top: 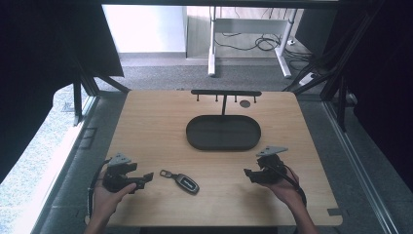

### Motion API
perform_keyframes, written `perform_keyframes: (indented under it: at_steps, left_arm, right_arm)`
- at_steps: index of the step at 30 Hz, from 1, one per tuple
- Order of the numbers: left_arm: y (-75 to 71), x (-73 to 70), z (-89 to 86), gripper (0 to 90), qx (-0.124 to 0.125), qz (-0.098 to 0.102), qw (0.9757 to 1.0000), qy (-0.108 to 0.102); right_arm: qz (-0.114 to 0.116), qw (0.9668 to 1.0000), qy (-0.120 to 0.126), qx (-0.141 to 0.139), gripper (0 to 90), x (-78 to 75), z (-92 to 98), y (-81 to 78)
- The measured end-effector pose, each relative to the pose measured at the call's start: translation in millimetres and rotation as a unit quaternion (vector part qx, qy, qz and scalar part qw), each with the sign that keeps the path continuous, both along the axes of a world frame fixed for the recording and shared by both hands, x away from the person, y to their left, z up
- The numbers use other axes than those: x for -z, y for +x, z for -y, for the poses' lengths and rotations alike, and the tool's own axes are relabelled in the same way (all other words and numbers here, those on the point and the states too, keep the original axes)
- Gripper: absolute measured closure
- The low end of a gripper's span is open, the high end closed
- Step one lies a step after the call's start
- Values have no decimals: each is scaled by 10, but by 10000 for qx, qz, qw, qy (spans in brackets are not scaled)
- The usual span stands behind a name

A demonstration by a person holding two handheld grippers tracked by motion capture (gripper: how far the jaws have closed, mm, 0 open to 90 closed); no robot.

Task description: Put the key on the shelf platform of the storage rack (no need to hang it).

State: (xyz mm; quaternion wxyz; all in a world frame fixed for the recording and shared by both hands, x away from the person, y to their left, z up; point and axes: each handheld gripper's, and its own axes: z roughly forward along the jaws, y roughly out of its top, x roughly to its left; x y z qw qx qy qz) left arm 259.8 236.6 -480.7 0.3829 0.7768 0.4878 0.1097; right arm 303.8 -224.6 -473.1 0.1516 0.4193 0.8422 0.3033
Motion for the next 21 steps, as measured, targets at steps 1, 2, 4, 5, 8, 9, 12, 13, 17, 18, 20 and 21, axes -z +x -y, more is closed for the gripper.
perform_keyframes:
  at_steps: [1,2,4,5,8,9,12,13,17,18,20,21]
  left_arm:
    - [-1,0,1,217,5,-2,10000,3]
    - [-1,0,1,217,5,-2,10000,3]
    - [-2,-1,-1,217,14,1,10000,3]
    - [-1,-4,-7,216,23,8,10000,-3]
    - [-7,-14,-21,216,5,14,10000,-27]
    - [-8,-18,-25,216,0,20,10000,-34]
    - [-13,-34,-41,216,-24,38,10000,-63]
    - [-14,-37,-45,216,-29,40,10000,-66]
    - [-11,-32,-43,216,-22,22,10000,-51]
    - [-10,-30,-40,216,-16,18,10000,-48]
    - [-10,-28,-36,215,-18,20,10000,-42]
    - [-9,-26,-33,215,-26,18,10000,-44]
  right_arm:
    - [-28,10000,21,-29,341,-14,-33,-6]
    - [-28,10000,21,-29,341,-14,-33,-6]
    - [-89,9998,-33,-186,340,-33,-140,-27]
    - [-124,9997,-43,-222,340,-39,-173,-32]
    - [-170,9992,-126,-332,339,-59,-259,-28]
    - [-183,9990,-170,-361,339,-66,-289,-25]
    - [-236,9983,-286,-455,340,-80,-367,-13]
    - [-240,9980,-321,-496,340,-83,-397,-10]
    - [-264,9967,-423,-639,340,-92,-508,1]
    - [-266,9964,-448,-669,339,-93,-531,2]
    - [-273,9959,-482,-722,338,-95,-572,5]
    - [-278,9956,-494,-751,339,-97,-591,7]
